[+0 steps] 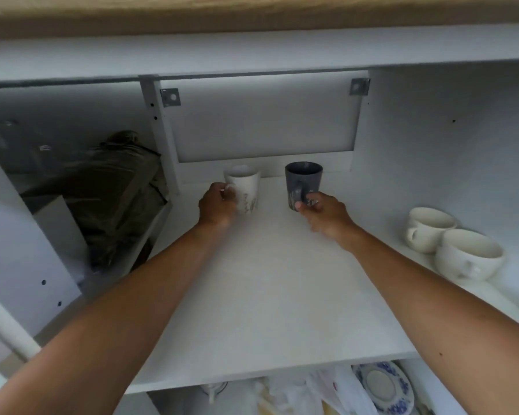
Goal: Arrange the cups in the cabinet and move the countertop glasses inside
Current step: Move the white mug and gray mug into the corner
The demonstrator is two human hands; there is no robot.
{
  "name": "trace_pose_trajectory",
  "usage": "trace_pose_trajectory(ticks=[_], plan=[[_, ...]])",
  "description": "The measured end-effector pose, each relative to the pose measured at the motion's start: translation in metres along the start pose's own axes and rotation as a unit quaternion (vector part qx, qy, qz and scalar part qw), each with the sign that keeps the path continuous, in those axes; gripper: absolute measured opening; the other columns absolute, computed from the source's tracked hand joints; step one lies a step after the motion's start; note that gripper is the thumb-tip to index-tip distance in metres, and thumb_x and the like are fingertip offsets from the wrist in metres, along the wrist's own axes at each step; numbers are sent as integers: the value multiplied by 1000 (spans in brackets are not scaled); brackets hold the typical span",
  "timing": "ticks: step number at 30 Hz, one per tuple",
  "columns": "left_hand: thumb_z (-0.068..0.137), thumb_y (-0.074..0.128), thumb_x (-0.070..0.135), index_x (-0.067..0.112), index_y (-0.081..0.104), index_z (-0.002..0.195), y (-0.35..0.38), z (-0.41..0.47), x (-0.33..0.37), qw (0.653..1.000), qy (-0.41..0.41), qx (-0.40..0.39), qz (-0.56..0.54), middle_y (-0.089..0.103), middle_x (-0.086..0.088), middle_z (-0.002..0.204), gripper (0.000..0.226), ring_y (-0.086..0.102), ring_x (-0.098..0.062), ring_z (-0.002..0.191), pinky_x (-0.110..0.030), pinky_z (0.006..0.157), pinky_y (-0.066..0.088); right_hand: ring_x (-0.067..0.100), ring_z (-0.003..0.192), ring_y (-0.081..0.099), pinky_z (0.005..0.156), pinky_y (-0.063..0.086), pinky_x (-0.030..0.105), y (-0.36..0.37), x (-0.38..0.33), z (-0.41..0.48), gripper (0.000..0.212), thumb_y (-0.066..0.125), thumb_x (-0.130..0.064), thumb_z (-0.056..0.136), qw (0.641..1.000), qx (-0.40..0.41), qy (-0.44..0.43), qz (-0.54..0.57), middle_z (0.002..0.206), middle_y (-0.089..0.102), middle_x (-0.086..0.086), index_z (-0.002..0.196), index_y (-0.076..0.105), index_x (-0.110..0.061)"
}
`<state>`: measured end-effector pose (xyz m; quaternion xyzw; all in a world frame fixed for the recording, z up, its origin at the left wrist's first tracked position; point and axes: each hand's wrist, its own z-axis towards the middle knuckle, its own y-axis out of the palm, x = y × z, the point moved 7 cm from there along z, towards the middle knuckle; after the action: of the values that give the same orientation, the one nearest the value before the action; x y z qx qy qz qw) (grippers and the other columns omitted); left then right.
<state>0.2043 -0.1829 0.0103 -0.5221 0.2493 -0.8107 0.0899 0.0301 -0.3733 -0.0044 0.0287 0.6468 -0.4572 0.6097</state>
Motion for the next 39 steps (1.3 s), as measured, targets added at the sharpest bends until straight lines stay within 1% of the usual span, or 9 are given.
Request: trace_pose_trajectory(ticks=[3, 7, 11, 14, 17, 21, 26, 31, 39], plan=[[98, 43, 35, 10, 70, 100, 4, 10, -4, 999, -24, -34, -13, 74, -10, 99, 37, 69, -29, 95, -35, 85, 53, 18, 76, 66, 69, 61, 34, 7, 0, 6, 33, 61, -39, 94, 998, 6, 2, 58, 91, 66, 6, 115, 65, -14], [101, 45, 31, 12, 67, 93, 9, 11, -12, 994, -33, -51, -89, 72, -7, 93, 31, 64, -17, 71, -27, 63, 46, 17, 65, 62, 61, 60, 31, 12, -2, 10, 19, 59, -33, 96, 994, 8, 19, 111, 79, 64, 7, 95, 66, -15], [101, 46, 26, 18, 66, 84, 12, 12, -15, 984, -30, -63, -161, 69, -2, 85, 27, 58, -9, 59, -23, 60, 47, 13, 58, 56, 48, 50, 22, 15, -8, 15, 31, 50, -39, 101, 986, 16, 41, 158, 75, 62, 5, 91, 65, -14], [102, 46, 28, 16, 66, 85, 11, 12, -17, 980, -13, -70, -185, 68, -4, 84, 29, 57, -9, 58, -18, 57, 47, 12, 56, 51, 51, 44, 25, 15, -10, 18, 32, 47, -36, 102, 978, 31, 59, 196, 70, 59, 2, 93, 67, -13], [102, 46, 27, 17, 66, 81, 14, 11, -18, 976, 9, -76, -202, 68, -5, 88, 30, 56, -12, 61, -24, 63, 48, 11, 57, 55, 50, 45, 23, 12, -5, 14, 28, 48, -33, 103, 968, 65, 79, 229, 73, 62, 3, 87, 65, -17], [102, 47, 28, 21, 62, 74, 23, 13, -15, 971, 39, -106, -209, 66, -4, 86, 33, 55, -14, 64, -34, 72, 48, 11, 62, 63, 46, 46, 19, -5, 10, -4, 25, 51, -32, 102, 948, 126, 101, 275, 78, 67, 2, 101, 66, -13], [104, 46, 22, 19, 61, 75, 46, 9, 3, 958, 56, -145, -239, 64, -1, 82, 32, 55, 2, 52, -26, 67, 46, 10, 58, 65, 40, 44, 17, -30, 26, -30, 24, 51, -30, 102, 931, 206, 83, 288, 76, 68, 4, 96, 66, -13], [103, 45, 17, 15, 60, 76, 78, 0, 29, 942, 68, -194, -264, 62, -2, 79, 31, 52, 2, 50, -16, 58, 45, 5, 50, 63, 45, 44, 23, -55, 43, -50, 29, 48, -28, 103, 916, 261, 77, 296, 73, 63, 5, 80, 61, -18], [103, 45, 18, 16, 60, 74, 138, -10, 68, 917, 86, -256, -295, 62, -1, 77, 33, 51, -8, 56, -25, 64, 44, 9, 51, 64, 40, 47, 21, -71, 58, -58, 25, 42, -12, 104, 892, 311, 89, 314, 85, 64, 10, 86, 60, -15]])
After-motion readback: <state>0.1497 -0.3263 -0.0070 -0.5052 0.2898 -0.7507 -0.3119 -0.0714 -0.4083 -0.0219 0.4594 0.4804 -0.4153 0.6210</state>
